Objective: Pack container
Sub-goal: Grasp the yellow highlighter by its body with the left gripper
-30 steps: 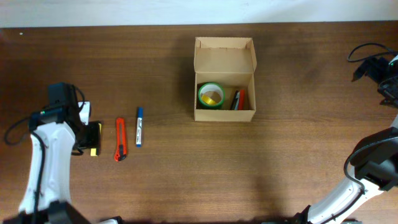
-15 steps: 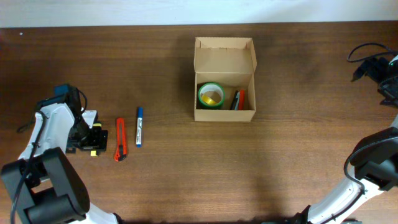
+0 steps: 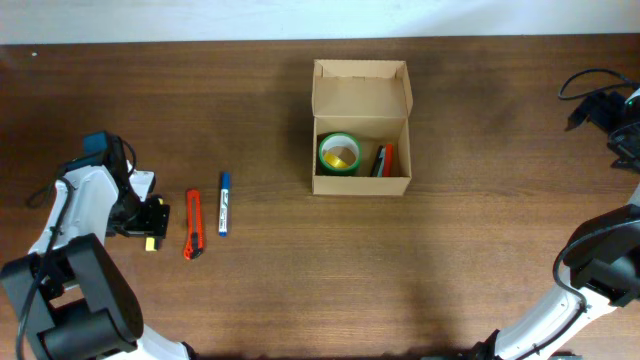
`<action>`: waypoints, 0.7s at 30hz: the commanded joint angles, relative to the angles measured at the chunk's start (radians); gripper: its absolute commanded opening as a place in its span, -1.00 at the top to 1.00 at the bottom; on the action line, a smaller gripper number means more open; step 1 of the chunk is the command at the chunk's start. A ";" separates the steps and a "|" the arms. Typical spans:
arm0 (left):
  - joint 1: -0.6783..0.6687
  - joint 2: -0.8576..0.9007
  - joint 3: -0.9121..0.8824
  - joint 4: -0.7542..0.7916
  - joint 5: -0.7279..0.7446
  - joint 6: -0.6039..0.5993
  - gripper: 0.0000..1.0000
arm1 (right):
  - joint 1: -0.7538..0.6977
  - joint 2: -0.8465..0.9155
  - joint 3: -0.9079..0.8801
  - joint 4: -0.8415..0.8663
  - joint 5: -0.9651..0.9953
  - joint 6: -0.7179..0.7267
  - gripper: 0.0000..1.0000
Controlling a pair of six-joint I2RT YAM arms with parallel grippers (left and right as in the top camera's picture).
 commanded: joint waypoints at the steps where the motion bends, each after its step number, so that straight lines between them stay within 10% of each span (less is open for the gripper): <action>1: 0.009 0.013 0.019 0.031 -0.022 0.004 -0.74 | 0.000 -0.010 -0.008 0.007 -0.002 -0.007 -0.99; 21: -0.008 0.109 0.026 0.132 0.082 -0.160 -0.74 | 0.000 -0.010 -0.008 0.006 -0.002 -0.006 -0.99</action>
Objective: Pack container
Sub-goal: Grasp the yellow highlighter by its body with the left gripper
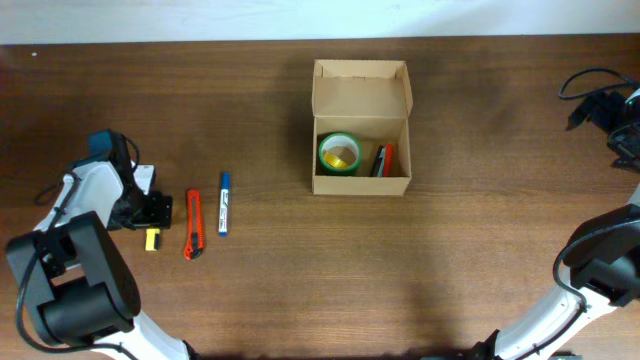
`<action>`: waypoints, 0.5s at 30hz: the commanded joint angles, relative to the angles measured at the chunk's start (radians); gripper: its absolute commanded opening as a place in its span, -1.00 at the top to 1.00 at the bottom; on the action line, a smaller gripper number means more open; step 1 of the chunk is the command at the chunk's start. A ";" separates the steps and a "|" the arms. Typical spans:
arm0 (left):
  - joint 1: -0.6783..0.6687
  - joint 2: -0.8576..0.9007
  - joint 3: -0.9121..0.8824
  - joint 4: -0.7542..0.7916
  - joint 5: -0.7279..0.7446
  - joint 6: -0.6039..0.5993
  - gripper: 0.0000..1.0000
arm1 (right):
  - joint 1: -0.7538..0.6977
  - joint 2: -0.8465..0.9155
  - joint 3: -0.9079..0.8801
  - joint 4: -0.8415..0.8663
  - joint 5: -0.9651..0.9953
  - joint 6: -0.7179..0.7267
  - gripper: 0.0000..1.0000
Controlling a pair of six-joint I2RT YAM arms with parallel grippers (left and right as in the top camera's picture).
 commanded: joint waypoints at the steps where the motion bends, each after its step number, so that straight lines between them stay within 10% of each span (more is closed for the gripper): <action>1: -0.006 0.010 0.021 0.003 0.059 -0.088 -0.74 | 0.000 -0.010 -0.008 0.003 -0.002 -0.006 -0.98; 15: -0.013 0.018 0.021 -0.010 0.072 -0.131 -0.49 | 0.000 -0.010 -0.008 0.002 -0.002 -0.006 -0.99</action>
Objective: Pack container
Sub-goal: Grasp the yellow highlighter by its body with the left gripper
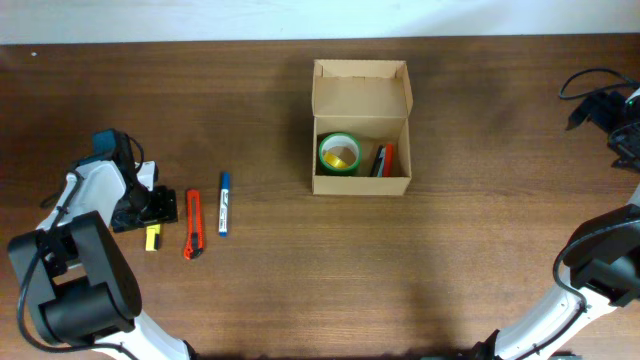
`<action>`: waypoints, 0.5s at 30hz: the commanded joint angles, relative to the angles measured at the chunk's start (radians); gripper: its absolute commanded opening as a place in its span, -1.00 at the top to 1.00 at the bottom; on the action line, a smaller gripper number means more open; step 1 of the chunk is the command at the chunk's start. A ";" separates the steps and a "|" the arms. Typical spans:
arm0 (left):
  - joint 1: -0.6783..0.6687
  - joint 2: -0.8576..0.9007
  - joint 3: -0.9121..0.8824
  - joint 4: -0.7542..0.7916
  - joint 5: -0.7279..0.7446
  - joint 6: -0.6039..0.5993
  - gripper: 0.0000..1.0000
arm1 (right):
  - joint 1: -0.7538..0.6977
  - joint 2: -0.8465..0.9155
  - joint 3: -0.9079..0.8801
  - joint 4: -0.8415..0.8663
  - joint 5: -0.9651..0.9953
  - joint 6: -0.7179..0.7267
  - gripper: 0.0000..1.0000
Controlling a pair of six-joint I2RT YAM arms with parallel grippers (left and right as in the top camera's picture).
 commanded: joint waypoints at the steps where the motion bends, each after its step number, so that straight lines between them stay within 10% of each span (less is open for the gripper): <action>1: -0.004 0.024 0.020 -0.005 -0.036 -0.005 -0.49 | 0.000 -0.010 -0.008 0.002 -0.002 -0.006 -0.99; 15: -0.011 0.114 0.020 0.011 -0.068 0.017 -0.34 | 0.000 -0.010 -0.008 -0.006 -0.002 -0.006 -0.99</action>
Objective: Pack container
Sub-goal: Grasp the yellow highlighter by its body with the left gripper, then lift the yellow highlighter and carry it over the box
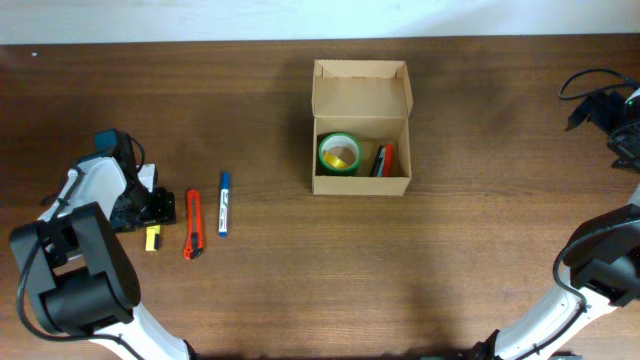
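Observation:
An open cardboard box [361, 183] stands at the middle of the table, its lid flap folded back. Inside it lie a green tape roll [339, 154] and some red and orange items [384, 159]. Left of the box lie a blue marker [224, 204], an orange box cutter [193, 224] and a small yellow item [152, 238]. My left gripper [163, 207] sits just left of the cutter's top end and above the yellow item; its jaws are too dark to read. My right gripper [624, 140] is at the far right edge, partly cut off.
A dark cable [590, 85] loops at the back right corner. The right arm [600, 265] rises from the front right. The left arm's base [75, 290] fills the front left corner.
The left gripper has shifted slightly towards the orange box cutter. The cutter, marker, yellow item and box have not moved.
At first the left gripper was lower, close over the yellow item. It then stood higher, with the yellow item lying clear below it. Since then it has edged right towards the cutter's top end. The right arm has stayed still.

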`<action>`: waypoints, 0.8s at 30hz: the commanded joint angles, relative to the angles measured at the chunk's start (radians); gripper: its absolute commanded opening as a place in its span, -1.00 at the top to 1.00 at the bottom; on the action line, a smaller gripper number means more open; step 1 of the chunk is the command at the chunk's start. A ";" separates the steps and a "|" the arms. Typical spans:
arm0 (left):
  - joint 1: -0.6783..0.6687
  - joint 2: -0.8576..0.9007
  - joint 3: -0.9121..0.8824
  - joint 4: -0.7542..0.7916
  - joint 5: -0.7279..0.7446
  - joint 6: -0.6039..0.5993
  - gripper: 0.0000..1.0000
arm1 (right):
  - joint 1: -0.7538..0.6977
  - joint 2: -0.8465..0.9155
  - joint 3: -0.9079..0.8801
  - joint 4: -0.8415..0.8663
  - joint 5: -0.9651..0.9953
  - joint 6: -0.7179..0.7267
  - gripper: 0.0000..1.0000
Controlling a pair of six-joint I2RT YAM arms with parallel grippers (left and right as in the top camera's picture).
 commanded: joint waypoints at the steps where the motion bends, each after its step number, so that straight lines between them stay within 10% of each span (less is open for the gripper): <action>1: -0.014 0.061 -0.006 0.026 -0.031 0.008 -0.22 | 0.000 -0.010 -0.008 -0.001 -0.002 -0.007 -0.98; 10: -0.017 0.061 0.039 0.014 -0.038 0.008 0.97 | 0.000 -0.010 -0.008 0.000 -0.002 -0.007 -0.99; 24: -0.058 0.061 0.590 -0.207 0.049 0.008 0.97 | 0.000 -0.010 -0.008 0.001 -0.002 -0.007 -0.98</action>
